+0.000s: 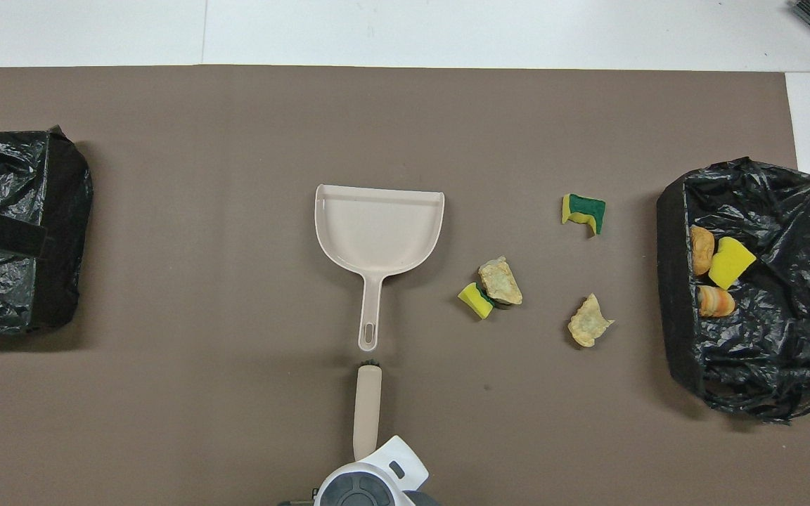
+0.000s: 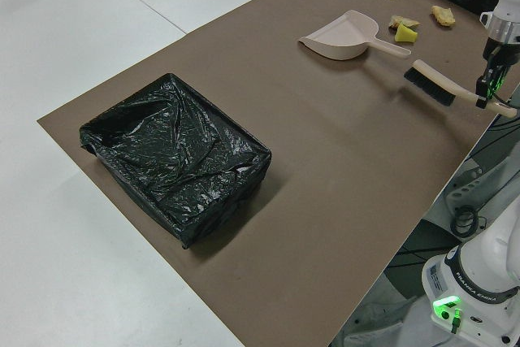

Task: Sweep and dump trash in bin

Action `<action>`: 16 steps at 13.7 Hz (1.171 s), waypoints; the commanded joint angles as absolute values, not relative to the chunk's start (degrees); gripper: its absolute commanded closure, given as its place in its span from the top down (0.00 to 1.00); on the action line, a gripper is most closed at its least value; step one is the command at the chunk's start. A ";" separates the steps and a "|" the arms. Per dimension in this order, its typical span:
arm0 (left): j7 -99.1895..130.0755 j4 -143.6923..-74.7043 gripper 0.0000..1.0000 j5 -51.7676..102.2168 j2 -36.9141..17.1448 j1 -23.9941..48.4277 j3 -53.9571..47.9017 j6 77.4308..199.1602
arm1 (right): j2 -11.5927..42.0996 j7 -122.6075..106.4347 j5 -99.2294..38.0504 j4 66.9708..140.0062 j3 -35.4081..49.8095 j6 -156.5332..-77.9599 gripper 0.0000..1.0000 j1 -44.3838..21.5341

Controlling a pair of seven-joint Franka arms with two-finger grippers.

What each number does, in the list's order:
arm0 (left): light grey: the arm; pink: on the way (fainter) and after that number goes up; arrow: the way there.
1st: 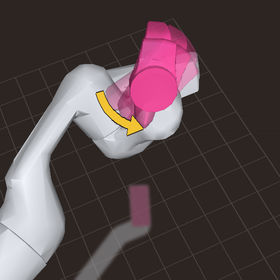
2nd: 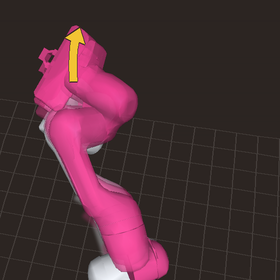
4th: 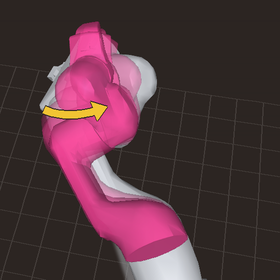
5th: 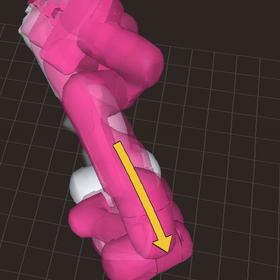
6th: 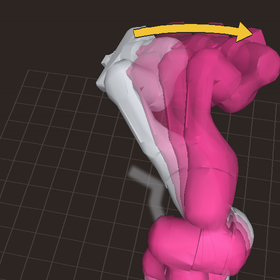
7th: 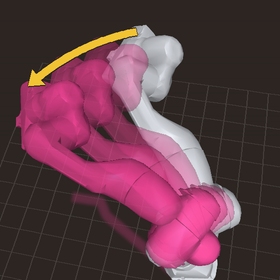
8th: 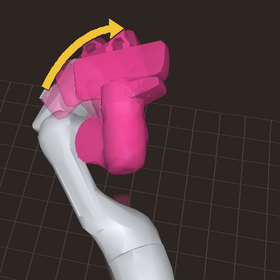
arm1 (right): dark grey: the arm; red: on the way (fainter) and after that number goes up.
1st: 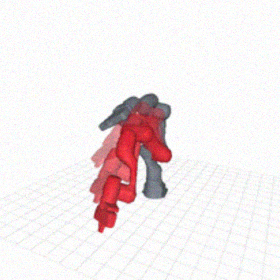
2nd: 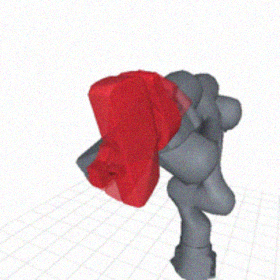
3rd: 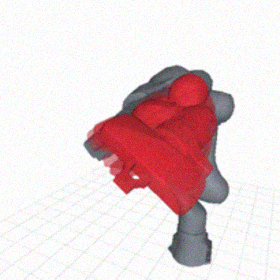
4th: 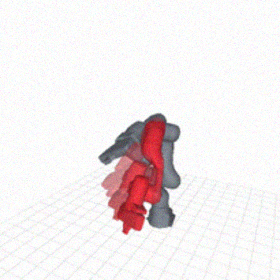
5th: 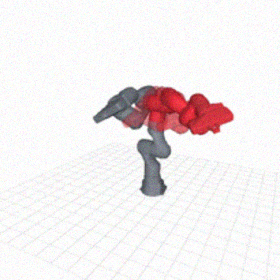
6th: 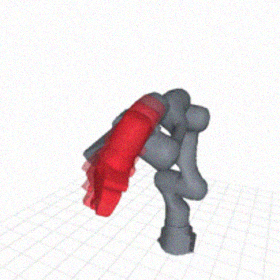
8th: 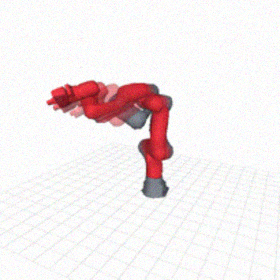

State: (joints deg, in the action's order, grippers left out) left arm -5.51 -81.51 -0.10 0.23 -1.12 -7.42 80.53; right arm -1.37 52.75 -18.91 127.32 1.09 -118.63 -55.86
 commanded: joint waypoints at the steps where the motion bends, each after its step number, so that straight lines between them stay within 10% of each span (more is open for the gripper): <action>1: -5.54 -81.12 1.00 -0.97 0.35 -1.32 -8.00 80.16 | -7.37 48.09 -19.95 127.09 1.23 -111.30 0.00 -51.43; 5: -4.49 -88.91 1.00 -0.53 2.71 2.79 -8.61 84.95 | -10.02 36.69 -17.68 124.98 0.88 -98.55 0.00 -41.87; 12: 8.24 -111.60 1.00 1.93 2.38 4.75 -24.15 113.70 | -6.95 19.97 2.17 124.98 1.05 -99.31 0.00 -23.32; 16: 18.88 -112.68 1.00 1.85 -11.05 5.09 -31.98 127.75 | -3.27 11.11 13.60 123.50 1.14 -106.69 0.00 -13.29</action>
State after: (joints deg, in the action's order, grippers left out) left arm 15.68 -113.20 1.47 -4.45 5.60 -29.90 121.42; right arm -5.47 15.68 9.83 125.30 0.24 -104.82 -17.40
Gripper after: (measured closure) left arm 0.000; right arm 0.744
